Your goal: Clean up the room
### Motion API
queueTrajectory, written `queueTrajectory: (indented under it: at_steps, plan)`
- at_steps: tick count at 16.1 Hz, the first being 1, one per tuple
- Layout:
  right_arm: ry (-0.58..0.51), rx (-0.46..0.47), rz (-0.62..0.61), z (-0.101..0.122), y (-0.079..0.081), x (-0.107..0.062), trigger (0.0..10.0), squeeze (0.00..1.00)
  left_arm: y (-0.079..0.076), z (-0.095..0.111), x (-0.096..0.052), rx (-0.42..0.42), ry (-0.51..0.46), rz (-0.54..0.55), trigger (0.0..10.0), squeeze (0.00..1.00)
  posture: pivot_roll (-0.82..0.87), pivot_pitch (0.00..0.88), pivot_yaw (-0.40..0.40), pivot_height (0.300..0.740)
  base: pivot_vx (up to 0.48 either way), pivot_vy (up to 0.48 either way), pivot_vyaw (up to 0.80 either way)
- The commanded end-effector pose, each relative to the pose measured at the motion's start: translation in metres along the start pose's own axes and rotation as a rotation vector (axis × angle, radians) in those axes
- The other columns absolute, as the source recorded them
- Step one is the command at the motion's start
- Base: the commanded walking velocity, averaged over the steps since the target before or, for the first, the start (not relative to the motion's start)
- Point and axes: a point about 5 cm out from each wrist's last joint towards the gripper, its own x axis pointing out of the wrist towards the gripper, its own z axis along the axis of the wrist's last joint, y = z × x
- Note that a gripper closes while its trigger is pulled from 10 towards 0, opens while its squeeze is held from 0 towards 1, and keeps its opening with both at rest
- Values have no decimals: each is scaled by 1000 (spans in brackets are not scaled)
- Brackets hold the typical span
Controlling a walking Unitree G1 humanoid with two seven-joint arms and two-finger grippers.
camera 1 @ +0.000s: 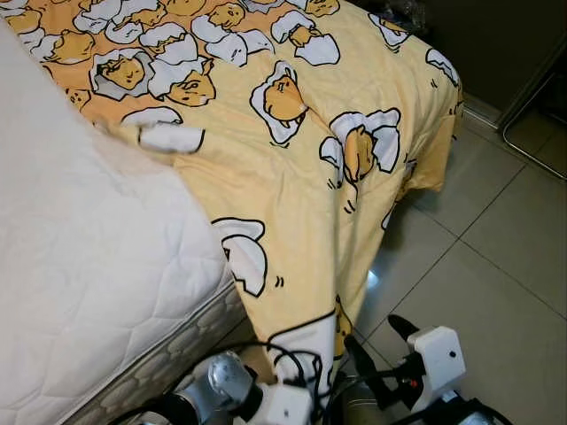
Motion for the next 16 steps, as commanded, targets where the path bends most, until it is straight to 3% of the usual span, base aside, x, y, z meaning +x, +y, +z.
queueTrajectory:
  at_steps: [1, 4, 7, 12, 13, 14, 15, 16]
  plan:
    - [14, 25, 22, -2, 3, -2, 10000, 0, -4, 8, 16, 35, 0, -56, 0, 0, -239, 223, 56, 740, 0, 0, 0]
    - [14, 24, 28, -2, 2, 0, 10000, 0, 5, 31, 29, 76, -55, -62, 0, 0, -244, 224, 59, 740, 0, 0, 0]
    - [17, 27, 31, -3, 4, 1, 10000, 0, 15, 56, 35, -4, -214, -54, 0, 0, -246, 225, 61, 740, 0, 0, 0]
    - [20, 28, 29, -4, 4, 2, 10000, 0, 28, 42, 17, -82, -175, 108, 0, 0, -243, 225, 62, 740, 0, 0, 0]
    - [22, 28, 28, -5, 4, 3, 10000, 0, 34, 37, 11, -106, -143, 204, 4588, 0, -238, 222, 64, 740, 0, 0, 0]
    - [22, 28, 28, -6, 5, 3, 10000, 0, 39, 35, 7, -123, -138, 263, 10000, 686, -236, 220, 65, 740, 0, 0, 0]
    - [22, 29, 28, -6, 5, 3, 10000, 0, 41, 31, 2, -151, -140, 301, 10000, 1000, -235, 218, 64, 740, 0, 0, 0]
    - [21, 29, 29, -6, 5, 3, 10000, 0, 42, 29, -1, -169, -144, 316, 10000, 1000, -235, 218, 64, 740, 0, 0, 0]
